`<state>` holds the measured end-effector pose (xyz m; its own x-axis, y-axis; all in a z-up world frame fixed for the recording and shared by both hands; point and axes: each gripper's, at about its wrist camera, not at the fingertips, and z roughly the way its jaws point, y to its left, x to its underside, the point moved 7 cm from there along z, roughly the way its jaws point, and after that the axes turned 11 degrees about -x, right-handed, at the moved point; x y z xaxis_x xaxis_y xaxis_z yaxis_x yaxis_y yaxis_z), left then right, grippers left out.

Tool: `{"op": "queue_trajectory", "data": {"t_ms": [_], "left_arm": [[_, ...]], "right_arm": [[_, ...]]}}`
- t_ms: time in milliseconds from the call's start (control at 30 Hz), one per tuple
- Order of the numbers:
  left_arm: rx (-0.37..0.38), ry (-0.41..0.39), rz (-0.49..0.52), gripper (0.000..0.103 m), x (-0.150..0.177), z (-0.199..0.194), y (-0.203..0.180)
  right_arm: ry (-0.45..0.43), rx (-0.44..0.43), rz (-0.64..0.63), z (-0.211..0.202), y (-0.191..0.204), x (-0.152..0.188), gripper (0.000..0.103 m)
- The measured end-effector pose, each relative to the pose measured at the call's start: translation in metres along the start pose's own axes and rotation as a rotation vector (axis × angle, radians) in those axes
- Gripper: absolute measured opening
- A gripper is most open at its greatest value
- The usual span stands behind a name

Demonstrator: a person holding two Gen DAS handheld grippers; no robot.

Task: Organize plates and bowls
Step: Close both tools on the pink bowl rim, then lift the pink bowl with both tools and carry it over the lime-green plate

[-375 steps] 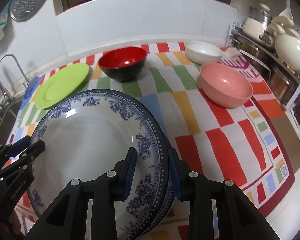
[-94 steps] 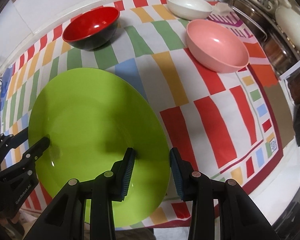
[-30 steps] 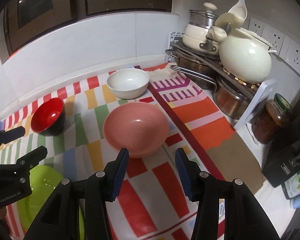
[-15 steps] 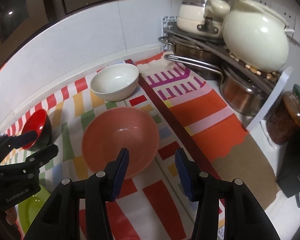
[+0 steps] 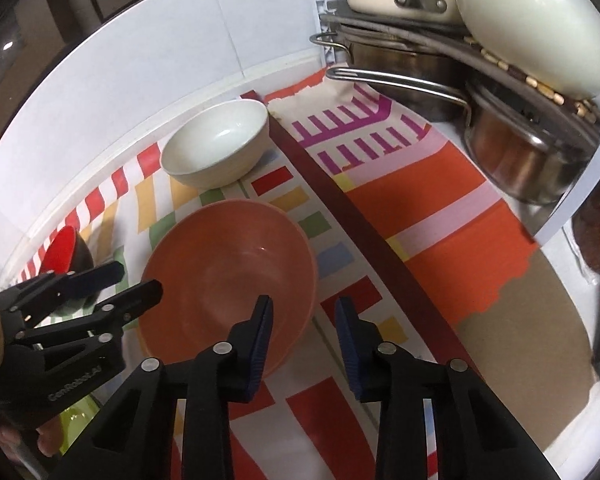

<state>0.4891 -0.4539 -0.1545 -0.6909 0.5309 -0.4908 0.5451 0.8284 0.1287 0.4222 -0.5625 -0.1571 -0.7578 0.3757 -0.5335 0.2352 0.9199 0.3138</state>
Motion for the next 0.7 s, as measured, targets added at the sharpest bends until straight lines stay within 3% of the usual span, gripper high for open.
{"op": "queue_trajectory", "data": {"t_ms": [133, 367, 700], "left_arm": [[0.008, 0.018, 0.007, 0.036, -0.003, 0.010, -0.005], [0.017, 0.047, 0.019, 0.013, -0.002, 0.023, -0.011], [0.003, 0.039, 0.011, 0.012, -0.002, 0.014, -0.008]], "right_arm": [[0.017, -0.014, 0.018, 0.007, -0.003, 0.000, 0.025], [0.037, -0.015, 0.042, 0.015, -0.006, 0.000, 0.014], [0.033, -0.018, 0.052, 0.010, 0.000, 0.000, 0.012]]}}
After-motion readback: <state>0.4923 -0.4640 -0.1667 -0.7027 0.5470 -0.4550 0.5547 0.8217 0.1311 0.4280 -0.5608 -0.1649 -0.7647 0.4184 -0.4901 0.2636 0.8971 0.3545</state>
